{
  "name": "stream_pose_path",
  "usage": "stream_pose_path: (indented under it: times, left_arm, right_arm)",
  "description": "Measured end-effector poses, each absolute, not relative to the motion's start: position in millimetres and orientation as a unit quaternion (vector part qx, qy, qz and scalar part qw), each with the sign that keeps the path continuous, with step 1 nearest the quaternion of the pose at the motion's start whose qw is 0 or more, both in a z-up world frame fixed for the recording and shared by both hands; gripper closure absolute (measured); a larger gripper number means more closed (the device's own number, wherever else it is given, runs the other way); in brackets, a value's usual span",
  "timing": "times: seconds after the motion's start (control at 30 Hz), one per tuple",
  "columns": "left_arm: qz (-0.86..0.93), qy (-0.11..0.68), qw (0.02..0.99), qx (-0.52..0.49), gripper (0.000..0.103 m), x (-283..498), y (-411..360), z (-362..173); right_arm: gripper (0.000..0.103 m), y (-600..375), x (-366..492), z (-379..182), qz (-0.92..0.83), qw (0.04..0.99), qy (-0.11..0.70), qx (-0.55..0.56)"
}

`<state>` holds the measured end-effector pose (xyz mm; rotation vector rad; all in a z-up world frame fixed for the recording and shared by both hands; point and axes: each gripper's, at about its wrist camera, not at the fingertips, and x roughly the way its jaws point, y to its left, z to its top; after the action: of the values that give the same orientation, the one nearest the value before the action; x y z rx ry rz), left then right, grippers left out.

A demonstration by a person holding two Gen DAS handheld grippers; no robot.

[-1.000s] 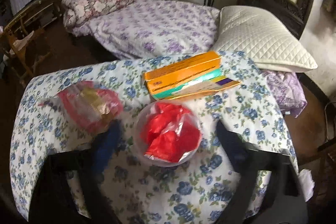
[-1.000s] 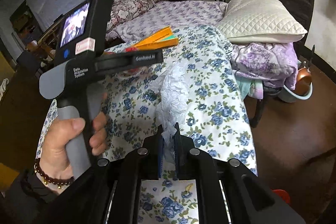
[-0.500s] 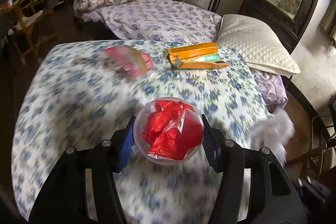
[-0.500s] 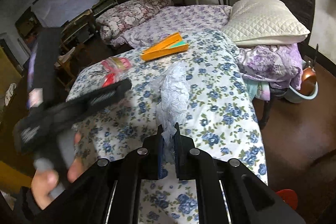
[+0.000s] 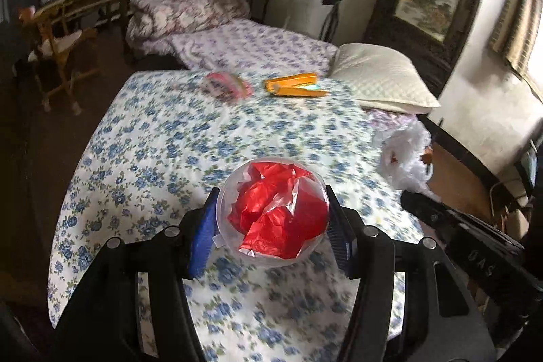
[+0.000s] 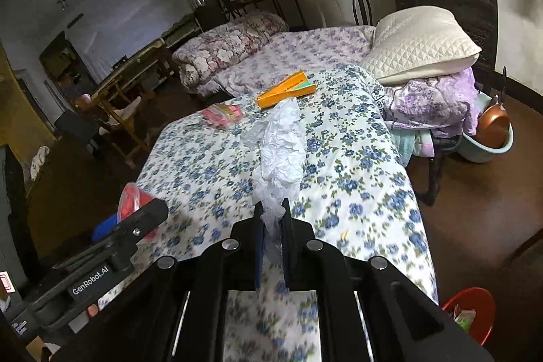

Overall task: Collect trash
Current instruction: 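Carry the white bag and red-tissue cup to the wastebasket and release both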

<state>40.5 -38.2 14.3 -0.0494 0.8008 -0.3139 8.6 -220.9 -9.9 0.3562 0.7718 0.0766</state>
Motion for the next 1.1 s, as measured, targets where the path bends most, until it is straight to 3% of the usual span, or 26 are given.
stream_pose_path:
  times: [0.33,0.63,0.87,1.1]
  left_arm:
    - [-0.200,0.388,0.900,-0.001,0.046,5,-77,23]
    - [-0.309,0.399,0.862,0.050,0.046,-57,-180,24]
    - [-0.371,0.430,0.817,0.103,0.046,-107,-286,2]
    - [-0.393,0.476,0.776,0.132,0.046,-123,-367,-55]
  right_arm:
    - [0.094,-257,-51,1,0.019,0.915,0.369,0.165]
    - [0.094,-355,-153,-4,-0.065,0.901,0.396,0.162]
    - [0.094,-437,-230,-48,-0.155,0.866,0.432,0.198]
    - [0.094,-479,-250,-114,-0.172,0.826,0.469,0.262]
